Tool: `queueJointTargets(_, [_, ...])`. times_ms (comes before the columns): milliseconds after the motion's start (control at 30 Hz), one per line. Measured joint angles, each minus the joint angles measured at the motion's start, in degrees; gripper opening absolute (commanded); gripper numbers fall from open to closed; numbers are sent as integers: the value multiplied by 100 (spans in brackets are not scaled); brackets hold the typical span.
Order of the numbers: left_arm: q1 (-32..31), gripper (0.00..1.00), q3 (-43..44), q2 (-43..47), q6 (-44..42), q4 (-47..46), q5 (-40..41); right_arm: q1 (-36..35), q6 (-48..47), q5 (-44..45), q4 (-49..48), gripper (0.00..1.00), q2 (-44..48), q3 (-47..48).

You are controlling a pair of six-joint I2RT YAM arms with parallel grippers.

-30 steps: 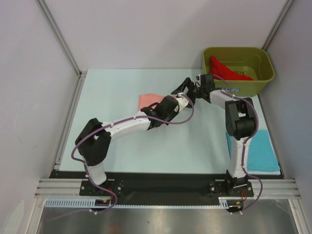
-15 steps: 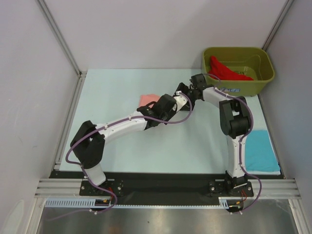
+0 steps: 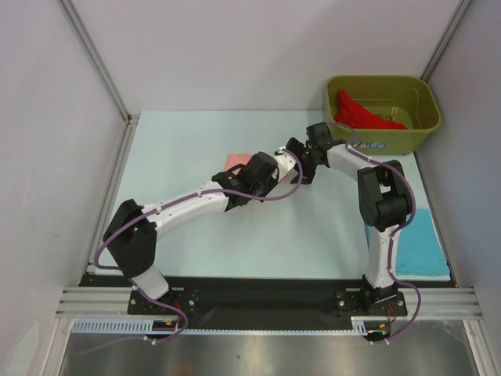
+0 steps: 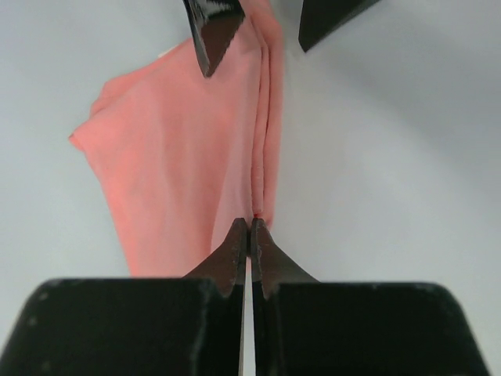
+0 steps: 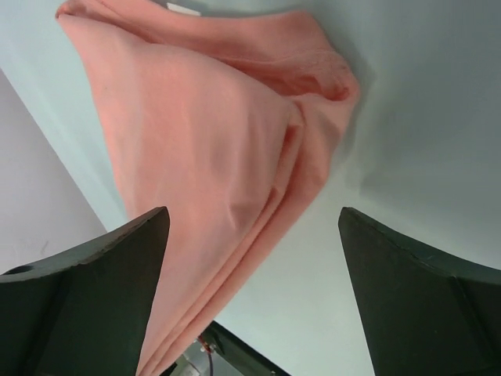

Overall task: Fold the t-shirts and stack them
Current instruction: Neatly place the folded tshirt to the corner

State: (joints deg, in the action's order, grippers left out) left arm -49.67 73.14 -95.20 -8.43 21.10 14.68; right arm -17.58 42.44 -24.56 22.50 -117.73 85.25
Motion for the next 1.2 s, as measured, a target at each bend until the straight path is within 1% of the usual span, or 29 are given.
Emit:
queueJointTargets(67, [7, 1, -9, 87, 9, 13, -7, -90, 146, 17, -96, 91, 0, -98])
queueJointTargets(100, [7, 0, -11, 127, 37, 13, -13, -116, 236, 17, -245, 85, 2, -203])
queueJointTargets(133, [9, 0, -22, 166, 48, 11, -24, -155, 345, 15, -400, 83, 9, -337])
queueJointTargets(200, [9, 0, -59, 245, 87, 17, -44, -212, 590, 17, -575, 79, 9, -564])
queueJointTargets(267, [9, 0, -116, 310, 111, 17, -74, -234, 859, -7, -702, 79, 9, -723])
queueJointTargets(367, [9, 0, -192, 361, 160, 33, -164, -275, 1189, 94, -1126, 69, 9, -868])
queueJointTargets(467, [9, 0, -280, 387, 205, 63, -210, -284, 1534, 157, -1561, 47, 9, -1086])
queueJointTargets(500, [9, 0, -321, 409, 219, 72, -236, -289, 1641, 181, -1698, 34, 9, -1182])
queueJointTargets(567, [9, 0, -422, 466, 245, 81, -256, -308, 1792, 251, -1867, 16, 9, -1333])
queueJointTargets(600, [9, 0, -481, 505, 249, 90, -275, -323, 1847, 282, -1945, 0, 9, -1405])
queueJointTargets(633, [9, 2, -538, 553, 258, 96, -289, -350, 1888, 319, -1993, 0, 9, -1447])
queueJointTargets(733, [9, 43, -662, 728, 339, 197, -339, -466, 1803, 463, -2039, 0, 33, -1471])
queueJointTargets(800, [9, 66, -763, 999, 459, 302, -455, -570, 1644, 697, -1954, 0, 120, -1473])
queueJointTargets(867, [9, 66, -892, 1412, 678, 385, -579, -704, 1408, 1110, -1700, 0, 389, -1508])
queueJointTargets(900, [9, 65, -933, 1639, 817, 444, -616, -758, 1333, 1266, -1563, 0, 540, -1543])
queueJointTargets(967, [9, 63, -942, 2041, 1102, 595, -691, -890, 1224, 1738, -1220, 0, 1043, -1694])
queueJointTargets(1000, [7, 62, -944, 2273, 1314, 662, -743, -953, 1185, 1971, -1045, 0, 1340, -1792])
queueJointTargets(1067, [-17, 61, -1047, 2796, 1773, 741, -863, -1058, 1147, 2441, -662, 0, 1926, -2009])
queueJointTargets(1200, [-234, 61, -1475, 4063, 2621, 859, -1049, -946, 1147, 3300, 243, 0, 2852, -2315])
